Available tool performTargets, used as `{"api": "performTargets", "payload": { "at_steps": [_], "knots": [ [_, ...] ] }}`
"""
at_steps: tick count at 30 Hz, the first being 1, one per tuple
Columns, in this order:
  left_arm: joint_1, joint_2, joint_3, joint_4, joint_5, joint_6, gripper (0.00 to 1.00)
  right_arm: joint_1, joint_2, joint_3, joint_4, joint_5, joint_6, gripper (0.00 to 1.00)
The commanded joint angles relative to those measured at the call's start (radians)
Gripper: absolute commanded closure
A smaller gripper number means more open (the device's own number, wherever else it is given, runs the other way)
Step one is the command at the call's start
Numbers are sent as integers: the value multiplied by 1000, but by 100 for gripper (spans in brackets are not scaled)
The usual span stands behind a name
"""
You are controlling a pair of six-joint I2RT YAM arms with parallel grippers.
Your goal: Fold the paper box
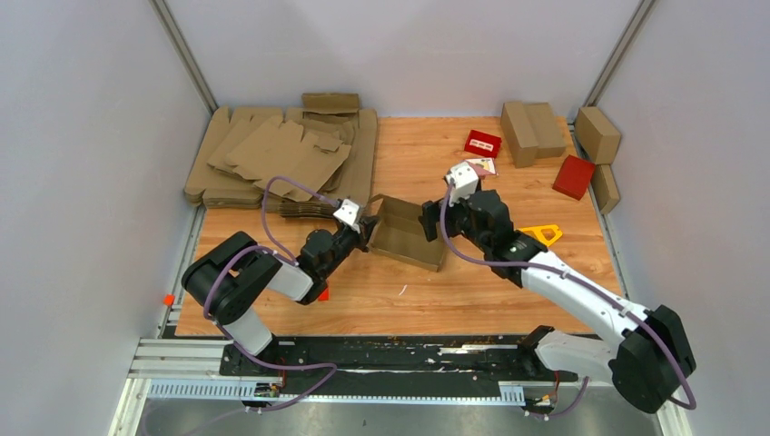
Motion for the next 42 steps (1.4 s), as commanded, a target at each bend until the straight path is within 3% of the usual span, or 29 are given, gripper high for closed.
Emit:
{"api": "performTargets", "payload": {
  "at_steps": [1, 4, 11, 24, 31, 33, 36, 42],
  "knots": [
    [-7, 7, -10, 71, 40, 42, 100, 12, 94, 141, -93, -66, -104, 0],
    [-7, 12, -22, 90, 43, 34, 100, 30, 153, 162, -112, -122, -122, 1],
    [-7, -8, -53, 72, 68, -29, 97, 72, 169, 144, -140, -122, -128, 15],
    [-8, 70, -59, 161, 132, -173, 92, 73, 146, 64, -105, -127, -42, 23],
    [-7, 47, -61, 86, 119, -158, 87, 74, 164, 67, -97, -108, 12, 25],
    [-7, 42, -58, 69, 115, -155, 89, 74, 174, 87, -115, -75, 39, 22],
    [-7, 47, -55, 59, 106, -149, 90, 74, 174, 113, -175, -14, 78, 2],
    [-7, 20, -61, 35, 86, -115, 91, 74, 80, 70, -232, 104, 164, 0]
  ]
}}
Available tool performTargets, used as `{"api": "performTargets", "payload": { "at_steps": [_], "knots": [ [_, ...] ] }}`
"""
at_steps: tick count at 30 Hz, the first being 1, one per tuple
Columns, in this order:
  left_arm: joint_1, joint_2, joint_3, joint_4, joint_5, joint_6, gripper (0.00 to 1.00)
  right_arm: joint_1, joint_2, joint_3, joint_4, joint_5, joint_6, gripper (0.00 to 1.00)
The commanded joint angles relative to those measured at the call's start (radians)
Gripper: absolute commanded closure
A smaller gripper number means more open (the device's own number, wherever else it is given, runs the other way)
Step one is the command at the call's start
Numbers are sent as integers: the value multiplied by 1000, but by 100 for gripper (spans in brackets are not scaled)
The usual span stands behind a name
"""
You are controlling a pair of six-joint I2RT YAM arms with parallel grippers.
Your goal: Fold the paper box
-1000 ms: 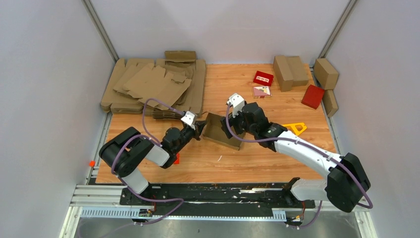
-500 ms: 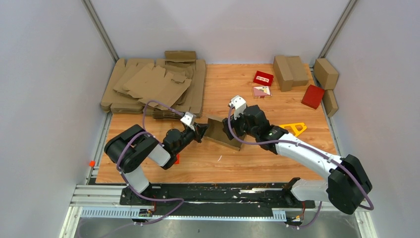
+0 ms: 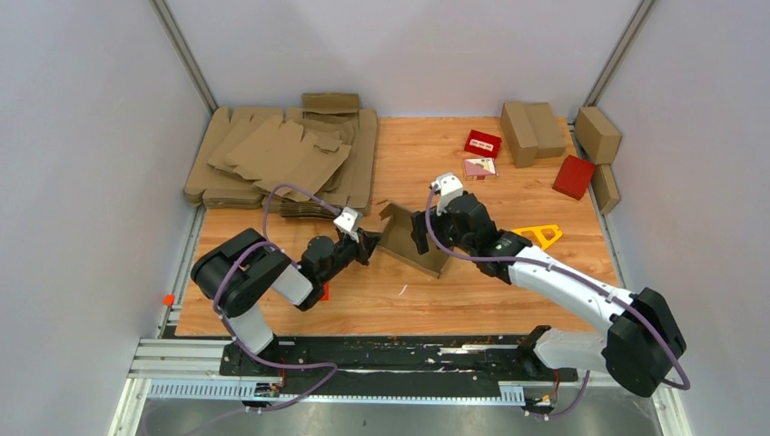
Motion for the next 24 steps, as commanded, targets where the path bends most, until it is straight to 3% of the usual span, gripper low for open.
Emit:
{"api": "performTargets", "payload": {
  "at_steps": [1, 7, 11, 12, 15, 16, 19, 24],
  "knots": [
    [-3, -47, -5, -2, -23, 38, 91, 1, -82, -30, -100, 102, 104, 0],
    [-3, -74, -16, 14, -29, 34, 88, 1, -127, -74, -98, 70, 75, 0],
    [1, -120, -34, 6, -77, 36, 74, 2, -125, -54, -118, 49, 46, 0],
    [9, -132, -35, -7, -81, 21, 65, 2, -125, -50, -122, 47, 40, 0],
    [98, -158, -16, -61, 45, -64, 23, 1, -134, -36, -140, 65, 34, 0],
    [125, -150, 4, -59, 111, -67, 5, 2, -138, -32, -152, 81, 41, 0],
    [184, -87, 55, 5, 231, -93, 0, 1, -155, -20, -178, 109, 66, 0],
    [219, 56, 59, 278, 218, -134, 0, 2, -194, -25, -207, 132, 109, 0]
  ]
}}
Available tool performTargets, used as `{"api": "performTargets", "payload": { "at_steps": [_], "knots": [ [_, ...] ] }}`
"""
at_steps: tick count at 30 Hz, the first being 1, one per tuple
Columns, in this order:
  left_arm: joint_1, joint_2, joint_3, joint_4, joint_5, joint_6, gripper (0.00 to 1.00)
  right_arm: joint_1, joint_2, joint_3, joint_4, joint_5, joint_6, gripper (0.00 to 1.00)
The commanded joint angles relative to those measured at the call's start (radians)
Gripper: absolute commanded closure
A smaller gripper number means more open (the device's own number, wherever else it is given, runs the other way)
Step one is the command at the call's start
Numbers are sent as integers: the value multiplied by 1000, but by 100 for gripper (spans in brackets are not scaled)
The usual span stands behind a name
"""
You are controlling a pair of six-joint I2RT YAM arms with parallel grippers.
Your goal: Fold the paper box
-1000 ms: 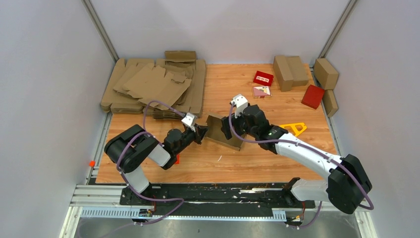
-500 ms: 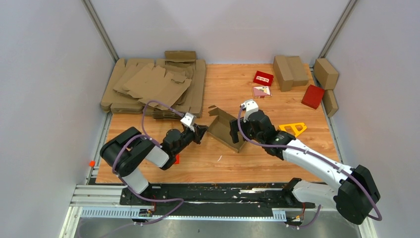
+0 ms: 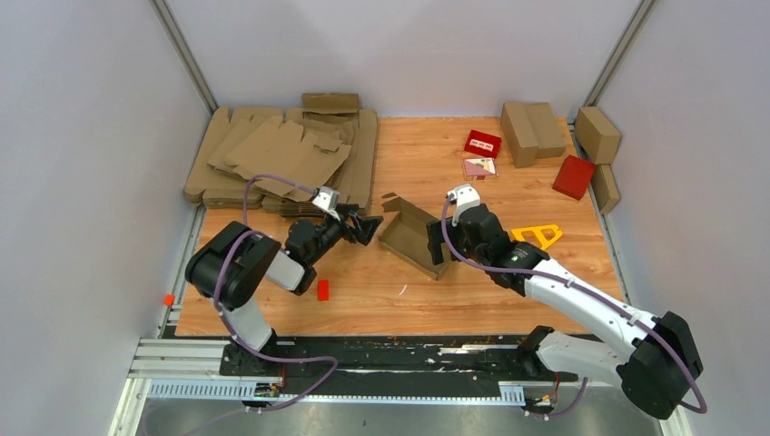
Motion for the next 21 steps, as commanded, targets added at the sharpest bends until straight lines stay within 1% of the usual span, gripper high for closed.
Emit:
{"api": "performTargets", "payload": {
  "at_steps": [1, 4, 7, 9, 10, 12, 14, 16, 17, 18, 19, 21],
  "knots": [
    [17, 87, 3, 253, 28, -6, 0, 2, -51, 37, -23, 40, 39, 0],
    [17, 34, -41, 257, -45, 64, 0, 1, -74, 30, -33, 40, 39, 0],
    [17, -63, -100, 253, -125, 96, 0, 1, -106, 24, -38, 50, 36, 0],
    [18, -145, -126, 221, -142, 103, 0, 1, -125, 20, -38, 51, 33, 0],
    [21, -183, -142, 214, -133, 90, 0, 0, -135, 20, -40, 53, 33, 0],
    [24, -240, -174, 201, -171, -7, 0, 0, -150, 16, -39, 56, 38, 0],
    [28, -204, -146, 196, -186, -80, 0, -1, -162, 12, -37, 54, 44, 0],
    [41, -114, -86, 249, -37, -72, 0, -3, -172, 10, -42, 51, 54, 0],
    [42, -72, -52, 251, 20, -68, 0, -3, -175, 9, -46, 51, 61, 0],
    [40, -52, -30, 251, 40, -71, 0, -3, -179, 9, -54, 51, 72, 0],
    [40, -36, -20, 257, 32, -71, 0, -3, -179, 9, -63, 57, 84, 0],
    [40, -26, -9, 255, -9, -39, 5, -4, -178, 8, -78, 59, 118, 0]
  ]
}}
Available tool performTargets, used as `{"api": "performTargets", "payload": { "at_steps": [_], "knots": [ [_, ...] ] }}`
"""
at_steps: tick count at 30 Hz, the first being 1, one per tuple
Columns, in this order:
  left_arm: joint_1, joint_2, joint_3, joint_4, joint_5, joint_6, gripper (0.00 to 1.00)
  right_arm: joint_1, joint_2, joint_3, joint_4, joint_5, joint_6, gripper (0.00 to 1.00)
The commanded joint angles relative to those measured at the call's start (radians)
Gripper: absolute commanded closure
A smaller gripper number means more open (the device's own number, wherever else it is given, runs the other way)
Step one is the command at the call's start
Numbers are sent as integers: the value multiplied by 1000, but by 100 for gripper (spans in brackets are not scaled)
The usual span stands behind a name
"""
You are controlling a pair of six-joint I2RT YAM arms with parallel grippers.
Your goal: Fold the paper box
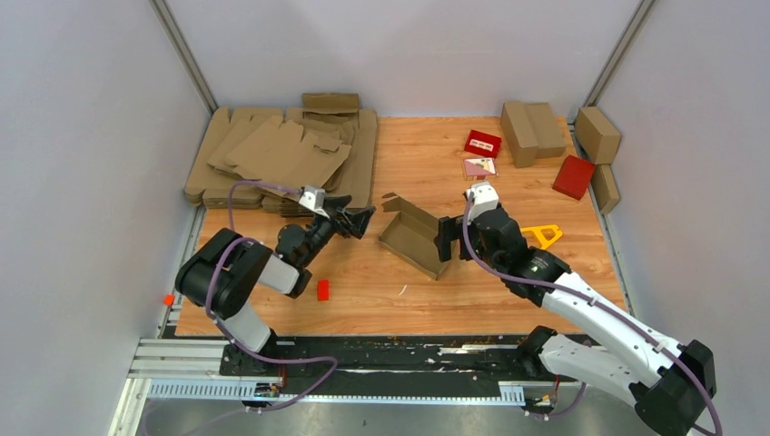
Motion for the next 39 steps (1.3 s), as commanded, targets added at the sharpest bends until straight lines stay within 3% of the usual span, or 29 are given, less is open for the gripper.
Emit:
{"api": "performTargets", "payload": {
  "at_steps": [1, 5, 7, 10, 18, 24, 28, 34, 39],
  "knots": [
    [4, 31, 49, 81, 20, 30, 10, -4, -18, 5, -35, 22, 92, 0],
    [2, 74, 116, 8, 62, 46, 32, -4, -11, -18, -13, 0, 166, 0],
    [0, 124, 132, 55, 79, 31, 39, -4, -3, -25, 1, -6, 212, 3],
    [-13, 195, 168, 88, 113, 27, 42, -5, 25, -28, 19, -1, 289, 9],
    [-50, 273, 218, 89, 113, 81, 34, -4, 89, 5, 23, 19, 354, 28],
    [-53, 299, 254, 88, 168, 60, 32, -4, 120, 27, 33, 24, 364, 33],
    [-59, 313, 271, 87, 203, 39, 43, -4, 135, 36, 34, 32, 360, 38],
    [-75, 293, 243, 87, 228, 30, 66, -5, 145, 53, 35, 26, 363, 49],
    [-86, 259, 210, 71, 223, 45, 74, -5, 162, 59, 57, 18, 363, 55]
  ]
}}
